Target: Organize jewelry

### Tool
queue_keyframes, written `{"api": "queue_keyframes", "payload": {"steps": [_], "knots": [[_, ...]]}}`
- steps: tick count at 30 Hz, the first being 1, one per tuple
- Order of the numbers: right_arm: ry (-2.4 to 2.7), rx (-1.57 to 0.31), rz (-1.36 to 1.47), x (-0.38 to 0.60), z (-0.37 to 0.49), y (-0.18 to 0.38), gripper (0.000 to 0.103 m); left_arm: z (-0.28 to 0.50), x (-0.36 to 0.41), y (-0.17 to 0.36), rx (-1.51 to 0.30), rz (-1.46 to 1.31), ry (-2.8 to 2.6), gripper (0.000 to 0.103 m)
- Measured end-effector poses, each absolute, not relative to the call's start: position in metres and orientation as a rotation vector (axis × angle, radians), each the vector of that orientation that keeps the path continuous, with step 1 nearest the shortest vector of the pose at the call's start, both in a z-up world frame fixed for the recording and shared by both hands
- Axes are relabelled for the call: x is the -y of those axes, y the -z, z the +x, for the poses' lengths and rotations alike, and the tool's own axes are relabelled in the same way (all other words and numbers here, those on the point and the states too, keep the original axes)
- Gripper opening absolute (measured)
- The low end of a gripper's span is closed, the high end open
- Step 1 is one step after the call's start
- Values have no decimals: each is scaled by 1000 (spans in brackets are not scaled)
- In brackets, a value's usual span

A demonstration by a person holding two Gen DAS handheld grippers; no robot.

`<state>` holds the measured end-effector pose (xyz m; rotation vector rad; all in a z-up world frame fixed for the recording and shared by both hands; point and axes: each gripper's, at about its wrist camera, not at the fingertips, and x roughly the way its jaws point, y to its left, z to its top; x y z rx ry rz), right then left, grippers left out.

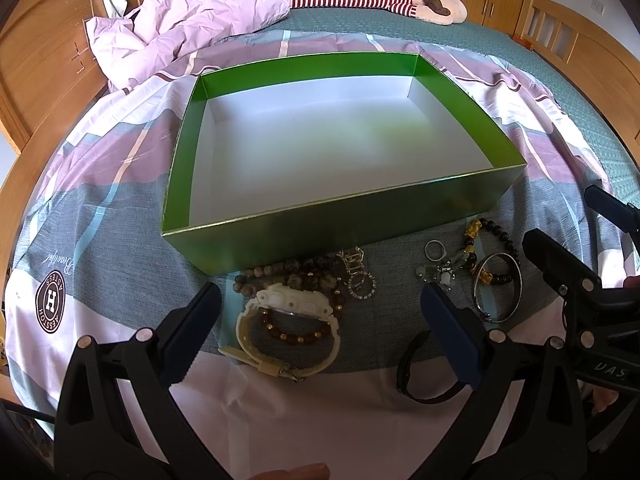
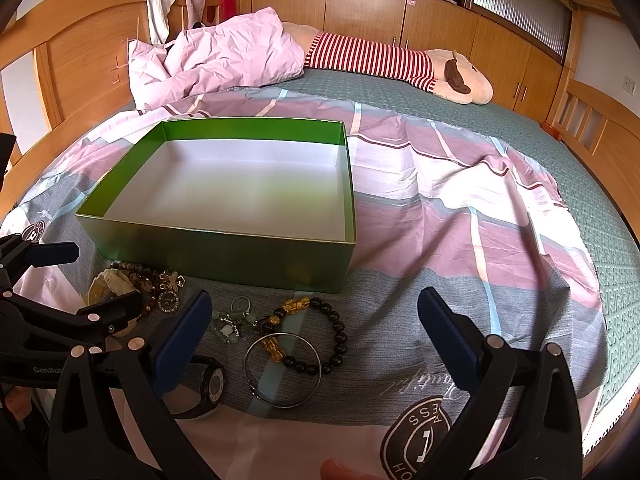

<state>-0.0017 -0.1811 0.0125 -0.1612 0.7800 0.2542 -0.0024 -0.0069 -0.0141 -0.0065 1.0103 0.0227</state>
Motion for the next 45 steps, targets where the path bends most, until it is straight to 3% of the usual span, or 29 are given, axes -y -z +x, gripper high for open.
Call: {"api": "queue_keyframes", "payload": {"steps": [25,31,45], "knots": [[-258,-778,-162,183,0,-14,100,-2,8,15,-1022,-1,-23,99],[-204,-697,-95,195,-4,-25,100,-2,5,11,-1015,-17,-17,99],[-187,-798,-124,206,12,-12,100,1,2,12,-1027,-15,-23,99]]}}
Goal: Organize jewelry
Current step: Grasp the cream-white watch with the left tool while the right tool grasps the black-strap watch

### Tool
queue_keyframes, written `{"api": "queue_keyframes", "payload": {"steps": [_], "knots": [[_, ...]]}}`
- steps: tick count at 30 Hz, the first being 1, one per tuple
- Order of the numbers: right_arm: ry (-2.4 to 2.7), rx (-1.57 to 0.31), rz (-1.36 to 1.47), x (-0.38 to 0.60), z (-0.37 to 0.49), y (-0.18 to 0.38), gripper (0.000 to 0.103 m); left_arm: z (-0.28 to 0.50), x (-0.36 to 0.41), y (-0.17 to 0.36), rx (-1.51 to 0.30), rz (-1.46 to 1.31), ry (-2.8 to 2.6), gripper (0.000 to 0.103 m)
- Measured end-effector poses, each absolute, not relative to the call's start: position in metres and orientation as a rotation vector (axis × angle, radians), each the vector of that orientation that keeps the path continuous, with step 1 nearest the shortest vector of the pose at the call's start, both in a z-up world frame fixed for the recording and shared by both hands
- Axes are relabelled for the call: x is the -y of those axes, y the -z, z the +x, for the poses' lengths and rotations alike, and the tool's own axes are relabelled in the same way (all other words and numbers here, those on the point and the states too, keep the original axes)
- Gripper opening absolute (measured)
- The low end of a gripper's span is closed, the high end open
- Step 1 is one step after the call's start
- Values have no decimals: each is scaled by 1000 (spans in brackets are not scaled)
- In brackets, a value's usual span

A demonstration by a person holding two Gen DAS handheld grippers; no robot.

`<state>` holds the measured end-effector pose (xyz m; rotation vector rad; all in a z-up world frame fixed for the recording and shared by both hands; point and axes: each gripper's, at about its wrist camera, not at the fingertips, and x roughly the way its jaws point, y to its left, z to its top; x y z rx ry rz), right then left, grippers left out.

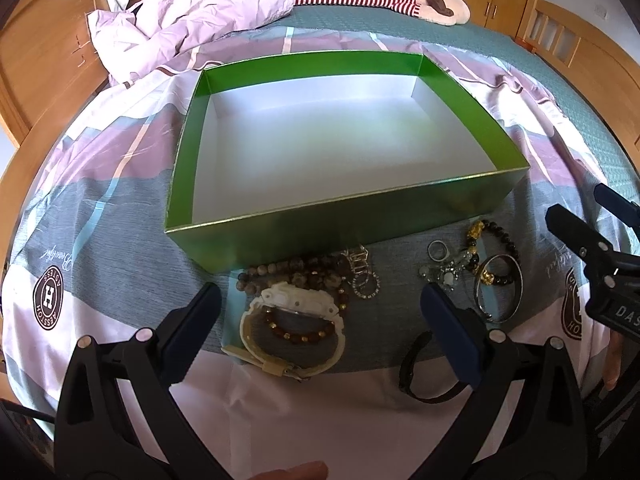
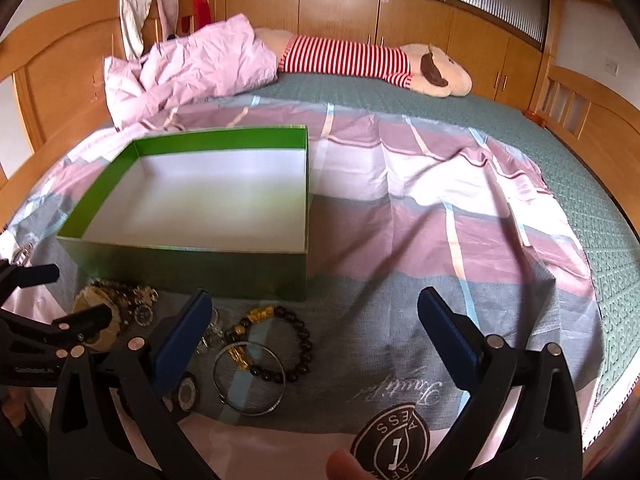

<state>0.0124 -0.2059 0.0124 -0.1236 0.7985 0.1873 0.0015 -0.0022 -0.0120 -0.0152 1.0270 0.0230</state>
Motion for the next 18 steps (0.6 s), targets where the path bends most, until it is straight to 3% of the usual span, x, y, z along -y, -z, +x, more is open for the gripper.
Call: {"api": "queue_keyframes", "payload": {"steps": [2,8,10,12,14,18], "knots": [[-197,-823,-128,205,14,-8,100,1,3,13,-1032,-3,-23,99],[-249,-881,-151,198,15,3,81,3,-1,18,-1054,5,-44,99],[-282,-915,-154,194,15,9,65,4,-5,18,-1062,-10,-49,89],[-312,-938,-158,190,14,13,56,4,-14,18,-1079,-49,-55,55],[-342,-956,-159,186,13,17,53,3,-26,17,-1087,-113,-46,38],[-400,-996,-143,181,11,23,53,3,-41,13,-1101,-177,-31,37]]}}
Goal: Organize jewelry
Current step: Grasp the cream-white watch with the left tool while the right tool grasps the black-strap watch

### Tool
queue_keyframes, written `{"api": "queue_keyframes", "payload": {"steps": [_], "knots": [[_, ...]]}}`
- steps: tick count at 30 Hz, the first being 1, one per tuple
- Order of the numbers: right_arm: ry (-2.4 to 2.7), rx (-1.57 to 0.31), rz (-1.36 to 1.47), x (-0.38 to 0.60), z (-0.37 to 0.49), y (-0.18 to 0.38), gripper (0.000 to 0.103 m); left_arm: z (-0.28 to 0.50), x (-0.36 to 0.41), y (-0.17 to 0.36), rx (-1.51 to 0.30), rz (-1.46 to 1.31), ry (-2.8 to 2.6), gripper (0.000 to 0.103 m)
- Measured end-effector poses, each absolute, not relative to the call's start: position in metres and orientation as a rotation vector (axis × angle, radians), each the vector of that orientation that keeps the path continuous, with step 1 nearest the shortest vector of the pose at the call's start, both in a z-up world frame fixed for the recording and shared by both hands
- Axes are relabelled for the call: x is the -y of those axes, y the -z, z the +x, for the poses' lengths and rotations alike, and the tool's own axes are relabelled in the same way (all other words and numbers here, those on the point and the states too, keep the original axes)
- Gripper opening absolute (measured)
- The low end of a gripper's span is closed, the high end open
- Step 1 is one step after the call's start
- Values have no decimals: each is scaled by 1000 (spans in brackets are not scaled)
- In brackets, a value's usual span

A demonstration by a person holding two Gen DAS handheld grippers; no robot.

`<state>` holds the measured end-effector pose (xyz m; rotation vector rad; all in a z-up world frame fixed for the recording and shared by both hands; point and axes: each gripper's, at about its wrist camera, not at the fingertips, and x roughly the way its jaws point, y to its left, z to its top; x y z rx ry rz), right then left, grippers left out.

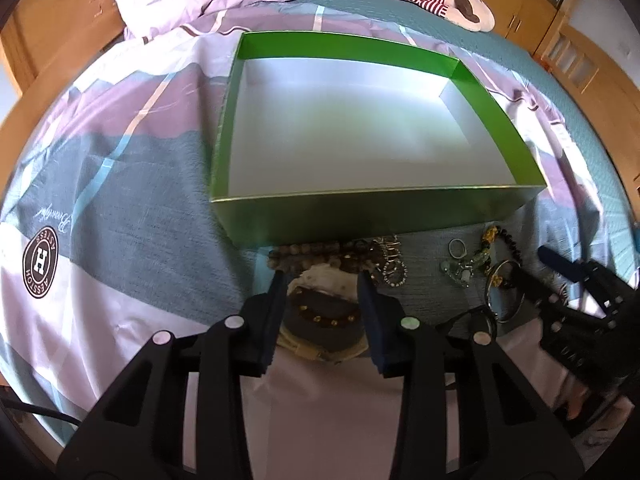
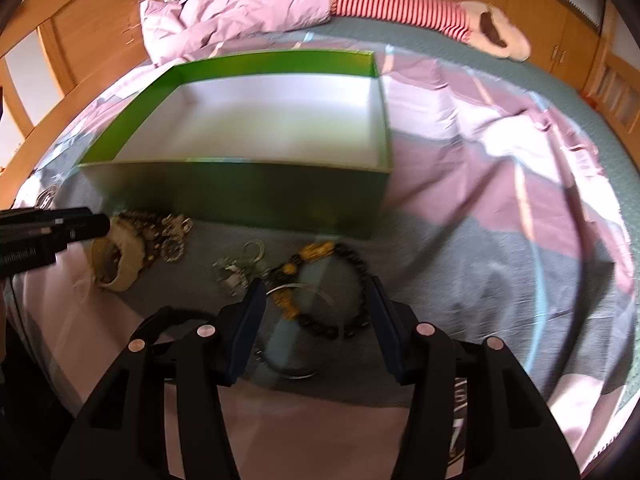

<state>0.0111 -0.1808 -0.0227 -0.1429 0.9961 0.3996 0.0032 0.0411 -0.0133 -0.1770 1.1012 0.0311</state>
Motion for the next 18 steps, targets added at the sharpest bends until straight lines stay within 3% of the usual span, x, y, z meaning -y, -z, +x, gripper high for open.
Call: {"api": "queue_keyframes", "payload": {"steps": [4,9,11,12,13,16,18], "knots": [[-532,-994,-137,165,-1,19,53,1,-50,10,-1110,-205,-18,50],[-608,-1007,-230,139,-16,23,53,-2,-50,13,-1140,-197,-1,51],[-602,-1026,-267,132,-17,32,43,-3,-46,17,-1156,-178,11,51],[-591,-1033,-285,131,-17,35,24,-3,-42,19,-1162,-165,15,51],[-574,-1036,-317,129,-18,39,15,-3,-39,22,-1170,-152,20,51],[-549,-995,-334,129,-18,37,8,-2,-32,29,-1190,-123,29,57],[-523,-973,-326,132,-16,35,8,-2,-28,33,-1197,-103,31,68]]}}
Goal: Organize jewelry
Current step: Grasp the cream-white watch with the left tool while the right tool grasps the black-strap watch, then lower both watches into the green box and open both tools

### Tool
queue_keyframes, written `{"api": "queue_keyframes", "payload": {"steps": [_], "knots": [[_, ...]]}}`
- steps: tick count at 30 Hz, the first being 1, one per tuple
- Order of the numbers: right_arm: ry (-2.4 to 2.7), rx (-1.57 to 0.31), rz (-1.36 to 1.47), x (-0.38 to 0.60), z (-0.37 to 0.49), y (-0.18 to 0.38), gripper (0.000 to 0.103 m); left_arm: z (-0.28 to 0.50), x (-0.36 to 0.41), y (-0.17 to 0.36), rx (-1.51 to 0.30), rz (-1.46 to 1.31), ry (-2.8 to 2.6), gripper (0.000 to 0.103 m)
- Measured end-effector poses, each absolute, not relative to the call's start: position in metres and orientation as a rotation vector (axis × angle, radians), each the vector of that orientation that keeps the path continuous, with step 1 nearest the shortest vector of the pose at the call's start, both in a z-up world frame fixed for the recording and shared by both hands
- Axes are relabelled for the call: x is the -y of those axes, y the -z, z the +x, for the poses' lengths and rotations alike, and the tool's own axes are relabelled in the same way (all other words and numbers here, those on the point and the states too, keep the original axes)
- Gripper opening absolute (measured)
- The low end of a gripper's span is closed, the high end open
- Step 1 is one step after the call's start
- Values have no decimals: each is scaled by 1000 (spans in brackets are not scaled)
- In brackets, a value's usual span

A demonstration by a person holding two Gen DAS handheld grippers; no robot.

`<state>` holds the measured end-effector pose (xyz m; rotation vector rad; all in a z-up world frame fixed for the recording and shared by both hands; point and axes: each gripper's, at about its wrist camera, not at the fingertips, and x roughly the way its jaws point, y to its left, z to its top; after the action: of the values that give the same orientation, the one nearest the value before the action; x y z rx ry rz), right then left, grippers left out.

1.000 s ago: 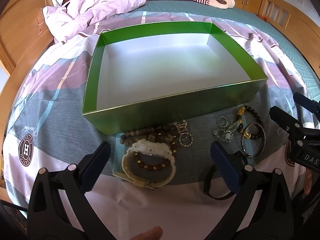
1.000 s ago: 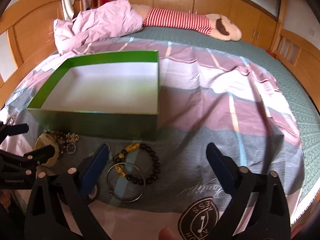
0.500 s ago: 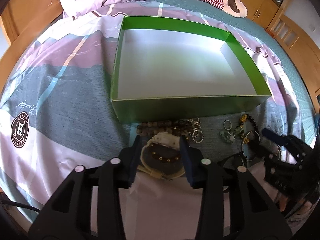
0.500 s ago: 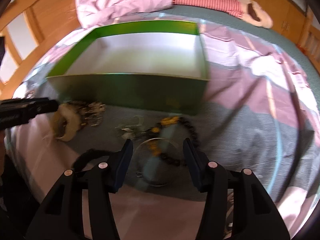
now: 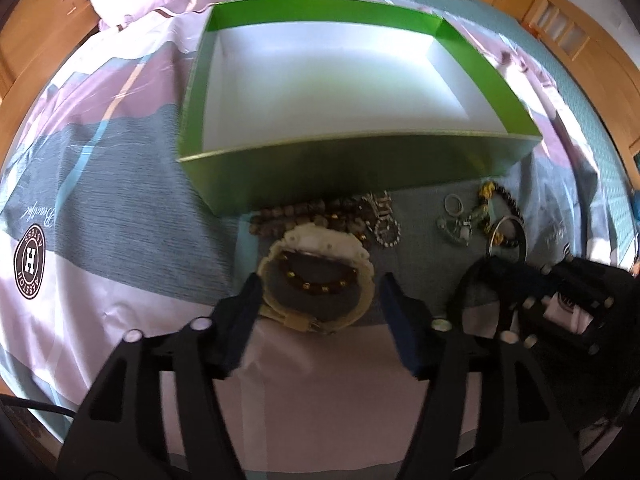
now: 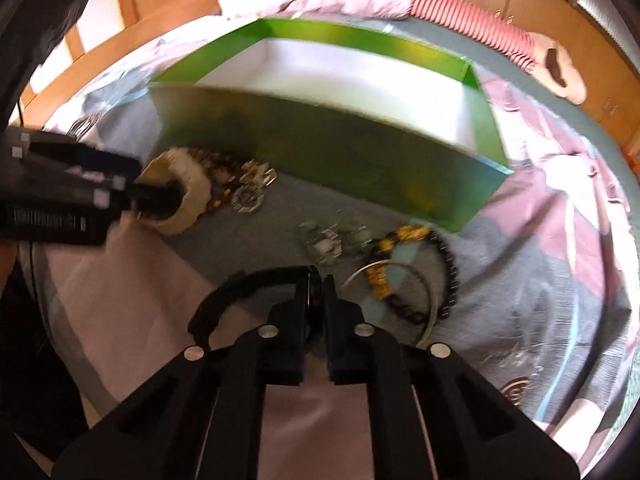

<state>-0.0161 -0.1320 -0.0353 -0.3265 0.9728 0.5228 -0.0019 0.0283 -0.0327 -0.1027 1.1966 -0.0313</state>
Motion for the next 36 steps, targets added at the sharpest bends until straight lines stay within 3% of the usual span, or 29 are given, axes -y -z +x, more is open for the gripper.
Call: {"api": "queue_keyframes", "payload": {"steps": [2,9,16,18,36], "knots": [[-508,-971,-308,136,-13,35,8,0,-25,37,-1203,-82,24,74],[-503,-977,-297,135,-10,36,8,5,-20,47,-1216,-41,6,80],[-505,-980,-294,144,-13,34,8,8,-16,54,-1217,-3,-9,80],[-506,-979,-295,144,-14,34,8,8,-17,55,-1212,0,-13,65],[-510,-908,-224,151,-14,14,8,-3,-33,8,-1067,-116,34,63]]}}
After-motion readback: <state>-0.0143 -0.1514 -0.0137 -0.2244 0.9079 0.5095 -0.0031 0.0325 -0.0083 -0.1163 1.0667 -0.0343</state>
